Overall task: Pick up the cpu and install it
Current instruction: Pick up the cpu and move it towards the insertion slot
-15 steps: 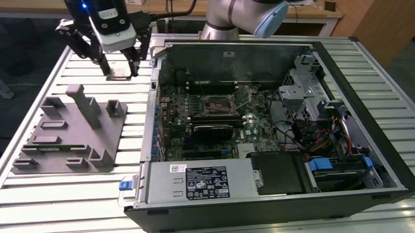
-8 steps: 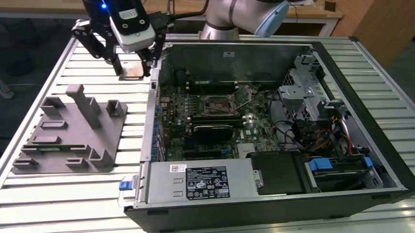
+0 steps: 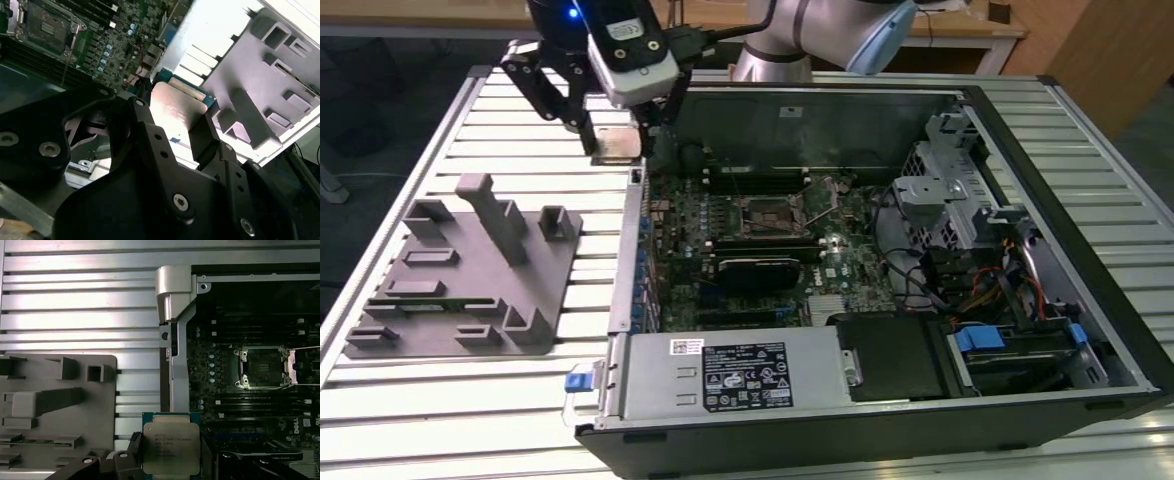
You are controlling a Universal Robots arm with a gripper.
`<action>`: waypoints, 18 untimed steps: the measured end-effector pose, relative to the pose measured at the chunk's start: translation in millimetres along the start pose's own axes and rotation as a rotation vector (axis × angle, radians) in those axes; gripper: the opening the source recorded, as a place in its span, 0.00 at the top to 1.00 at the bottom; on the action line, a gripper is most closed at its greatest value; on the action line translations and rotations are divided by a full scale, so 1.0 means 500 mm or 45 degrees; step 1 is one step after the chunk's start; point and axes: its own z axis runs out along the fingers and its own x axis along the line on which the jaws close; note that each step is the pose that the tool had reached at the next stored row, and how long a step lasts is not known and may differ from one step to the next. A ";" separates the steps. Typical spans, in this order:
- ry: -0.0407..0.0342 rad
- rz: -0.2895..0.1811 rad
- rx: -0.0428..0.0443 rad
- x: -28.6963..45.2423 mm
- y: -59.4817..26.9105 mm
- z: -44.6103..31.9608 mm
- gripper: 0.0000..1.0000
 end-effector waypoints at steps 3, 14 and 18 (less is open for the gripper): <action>0.0000 0.000 0.000 -0.017 0.001 0.000 0.45; 0.0000 0.000 0.000 -0.088 0.003 -0.002 0.45; 0.0000 0.000 0.000 -0.114 0.004 -0.003 0.45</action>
